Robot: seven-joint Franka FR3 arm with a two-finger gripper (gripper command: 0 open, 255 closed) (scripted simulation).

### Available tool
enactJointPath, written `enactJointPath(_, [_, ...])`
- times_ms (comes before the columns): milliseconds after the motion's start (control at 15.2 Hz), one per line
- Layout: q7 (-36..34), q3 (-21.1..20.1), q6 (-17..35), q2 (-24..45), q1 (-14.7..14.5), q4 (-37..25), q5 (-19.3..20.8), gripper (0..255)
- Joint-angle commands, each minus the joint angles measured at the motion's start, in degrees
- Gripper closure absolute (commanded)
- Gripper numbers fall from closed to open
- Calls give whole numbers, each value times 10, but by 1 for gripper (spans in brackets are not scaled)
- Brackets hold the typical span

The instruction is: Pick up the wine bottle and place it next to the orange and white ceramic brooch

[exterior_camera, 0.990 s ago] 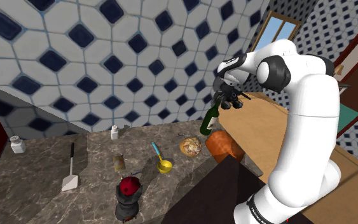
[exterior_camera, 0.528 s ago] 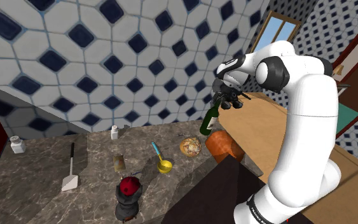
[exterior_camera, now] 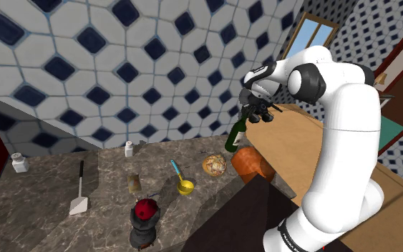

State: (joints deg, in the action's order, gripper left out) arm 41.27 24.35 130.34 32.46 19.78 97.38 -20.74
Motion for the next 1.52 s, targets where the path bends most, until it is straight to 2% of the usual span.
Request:
enactJointPath(0, [0, 0, 0, 0, 0, 0, 0, 255])
enactJointPath(1056, [-23, 19, -77, -50, -11, -30, 31, 255])
enactJointPath(1452, [-99, 13, -45, -98, -82, 38, 58, 255])
